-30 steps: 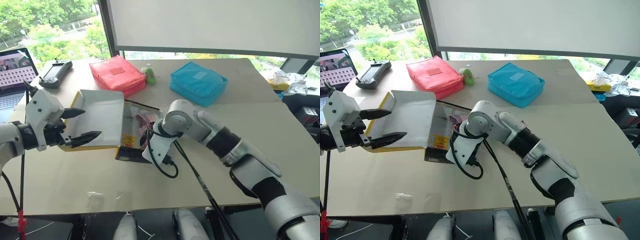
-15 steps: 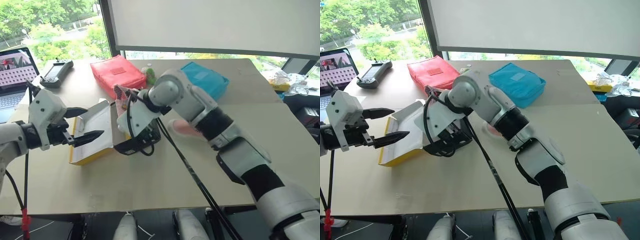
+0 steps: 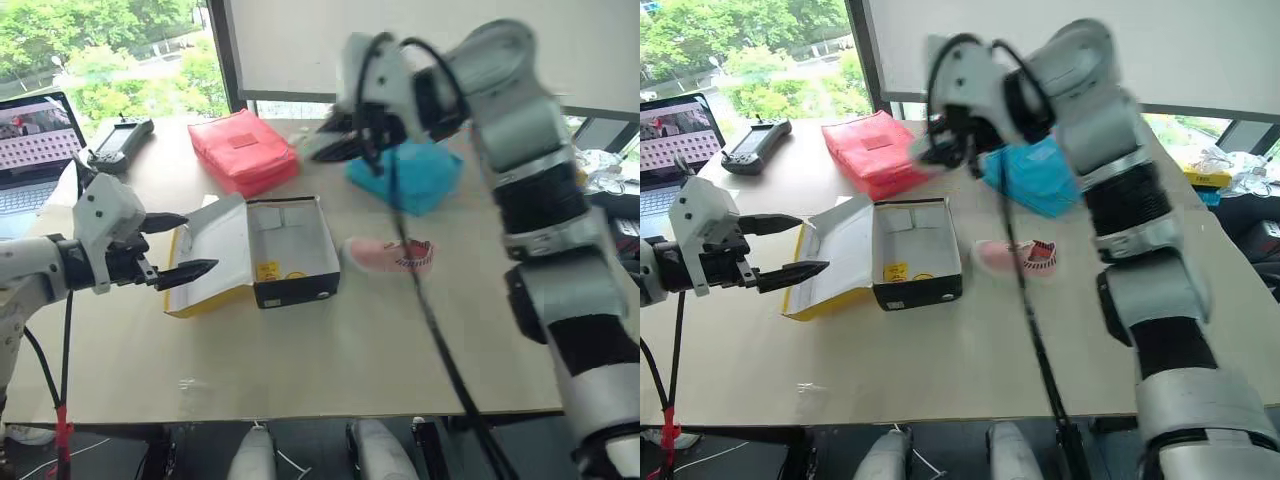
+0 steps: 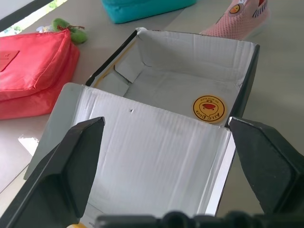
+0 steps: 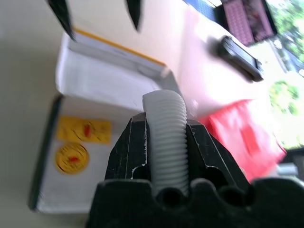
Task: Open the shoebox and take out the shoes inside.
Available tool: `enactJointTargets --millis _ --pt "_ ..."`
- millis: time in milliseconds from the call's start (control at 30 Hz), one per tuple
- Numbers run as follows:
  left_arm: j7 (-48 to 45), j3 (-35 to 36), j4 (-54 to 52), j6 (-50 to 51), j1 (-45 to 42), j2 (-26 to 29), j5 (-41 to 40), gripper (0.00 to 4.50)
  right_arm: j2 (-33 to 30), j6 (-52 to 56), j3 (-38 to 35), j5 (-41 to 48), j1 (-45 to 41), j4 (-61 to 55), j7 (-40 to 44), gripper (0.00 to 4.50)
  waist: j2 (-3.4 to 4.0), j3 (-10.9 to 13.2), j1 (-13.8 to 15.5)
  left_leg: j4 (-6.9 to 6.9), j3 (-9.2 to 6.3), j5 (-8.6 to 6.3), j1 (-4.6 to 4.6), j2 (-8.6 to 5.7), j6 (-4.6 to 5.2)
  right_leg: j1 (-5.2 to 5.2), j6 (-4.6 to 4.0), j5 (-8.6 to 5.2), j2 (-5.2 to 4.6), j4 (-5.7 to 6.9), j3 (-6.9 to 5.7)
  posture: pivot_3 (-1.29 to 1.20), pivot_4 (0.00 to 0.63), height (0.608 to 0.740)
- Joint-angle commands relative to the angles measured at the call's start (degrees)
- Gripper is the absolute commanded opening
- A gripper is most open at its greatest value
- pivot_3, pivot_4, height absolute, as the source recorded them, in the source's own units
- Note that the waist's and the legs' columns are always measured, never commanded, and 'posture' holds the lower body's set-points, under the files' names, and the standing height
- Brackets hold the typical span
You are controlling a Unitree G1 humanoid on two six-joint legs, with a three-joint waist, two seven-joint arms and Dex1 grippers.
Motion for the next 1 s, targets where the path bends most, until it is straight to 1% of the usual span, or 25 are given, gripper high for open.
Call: enactJointTargets --millis 33,167,233,333,400,533,600,667,700,733,767,833,933,967,1000 --pt "-0.36 -0.36 0.06 -1.04 -2.00 0.68 -0.04 4.50 -4.00 -1.90 -0.26 -5.11 1.93 3.83 -5.97 0.55 0.00 0.00 0.02 -0.02 0.03 0.00 -0.02 0.00 0.00 -0.03 0.00 0.00 0.00 -0.02 0.00 0.00 0.150 0.737" --pt "-0.60 -1.80 0.68 -1.30 -3.33 0.59 0.19 4.50 -4.88 0.55 1.29 -12.03 6.64 11.90 -17.63 0.55 0.01 0.00 -1.13 -0.05 0.06 -0.01 -0.01 0.02 0.02 -0.04 0.01 0.01 0.01 0.02 0.05 0.00 0.150 0.737" --pt "-0.71 -2.14 0.82 -1.25 -3.80 0.68 0.21 4.50 -3.91 3.08 -0.23 -11.50 8.03 14.95 -21.06 0.55 0.11 0.08 -1.35 -0.03 0.06 -0.01 -0.02 0.01 0.02 -0.04 0.01 0.01 0.01 0.05 0.06 0.00 0.150 0.737" --pt "-0.88 -2.33 0.71 -1.01 -4.21 0.90 0.00 4.50 -4.27 0.16 -0.63 -12.72 10.86 19.81 -27.80 0.55 0.25 0.19 -1.58 0.00 0.09 0.00 -0.09 -0.03 0.03 -0.10 0.06 0.04 0.00 0.05 0.14 0.00 0.150 0.737" --pt "-0.96 -2.32 0.70 -0.93 -4.28 0.97 -0.04 4.50 -4.98 -2.15 0.42 -13.81 12.00 21.13 -29.48 0.55 0.27 0.21 -1.62 -0.02 0.09 0.00 -0.10 -0.03 0.03 -0.11 0.06 0.04 0.00 0.04 0.15 0.00 0.150 0.737" --pt "-0.96 -2.66 0.85 -0.68 -4.91 1.05 -0.01 4.50 -4.25 -0.73 -0.67 -12.94 15.03 24.21 -31.94 0.55 0.28 0.21 -1.63 -0.02 0.10 0.00 -0.10 -0.03 0.03 -0.10 0.07 0.04 0.00 0.01 0.16 0.00 0.150 0.737" --pt "-1.03 -2.95 0.91 -0.66 -5.17 1.02 0.07 4.50 -3.41 0.80 -1.56 -11.34 16.39 22.99 -30.36 0.55 0.28 0.21 -1.59 0.01 0.10 0.00 -0.08 -0.03 0.03 -0.05 0.09 0.05 0.00 0.01 0.15 0.00 0.150 0.737" --pt "-1.04 -3.25 0.98 -0.67 -5.40 1.05 0.21 4.50 -3.50 1.97 -1.74 -10.52 18.23 19.54 -27.83 1.52 0.28 0.21 -1.62 0.04 0.10 0.00 -0.07 -0.04 0.03 -0.02 0.12 0.06 0.00 0.02 0.16 0.00 0.150 0.737" --pt "-1.27 -3.37 1.03 -0.78 -5.43 1.21 0.28 4.50 -3.44 3.78 -2.58 -9.41 18.78 17.34 -26.54 1.75 0.28 0.21 -1.63 0.05 0.10 0.00 -0.06 -0.04 0.03 -0.01 0.12 0.06 0.00 0.02 0.16 0.00 0.150 0.737" --pt "-1.42 -3.38 1.12 -0.80 -5.50 1.31 0.24 4.50 -3.78 5.06 -3.08 -8.73 19.32 15.18 -25.30 2.09 0.28 0.21 -1.64 0.06 0.10 0.00 -0.06 -0.04 0.03 -0.01 0.12 0.07 0.00 0.04 0.17 0.00 0.150 0.737" --pt "-1.51 -3.35 1.11 -0.77 -5.50 1.35 0.19 4.50 -4.06 6.19 -3.52 -8.30 19.86 13.37 -24.44 2.29 0.29 0.22 -1.66 0.07 0.10 0.00 -0.05 -0.04 0.03 -0.01 0.13 0.07 0.00 0.05 0.17 0.00 0.150 0.737" --pt "-1.62 -3.34 1.16 -0.80 -5.51 1.39 0.27 4.50 -6.04 8.67 -3.69 -7.28 21.83 7.65 -20.09 2.98 0.29 0.22 -1.61 0.06 0.10 0.00 -0.06 -0.04 0.03 -0.02 0.13 0.07 0.00 0.05 0.17 0.00 0.150 0.737" --pt "-1.25 -3.05 1.21 -0.63 -5.48 1.15 0.26 4.50 -11.75 14.24 -4.46 -4.99 24.69 -3.81 -11.46 4.12 0.31 0.23 -1.30 0.06 0.10 0.00 -0.07 -0.04 0.03 -0.01 0.15 0.06 0.00 0.04 0.17 0.00 0.150 0.737" --pt "-1.04 -2.90 1.11 -0.52 -5.39 1.04 0.21 4.50 -14.59 15.49 -4.23 -4.60 26.00 -7.85 -8.02 4.39 0.30 0.23 -1.04 0.06 0.10 0.00 -0.08 -0.05 0.03 0.00 0.15 0.06 -0.01 0.02 0.17 0.00 0.150 0.737" --pt "-0.72 -2.72 1.03 -0.17 -5.31 0.91 0.05 4.50 -17.13 16.69 -4.15 -4.27 27.09 -11.39 -5.34 4.46 0.31 0.23 -0.84 0.07 0.10 0.00 -0.08 -0.05 0.03 0.01 0.17 0.05 -0.01 0.01 0.16 0.00 0.150 0.737"
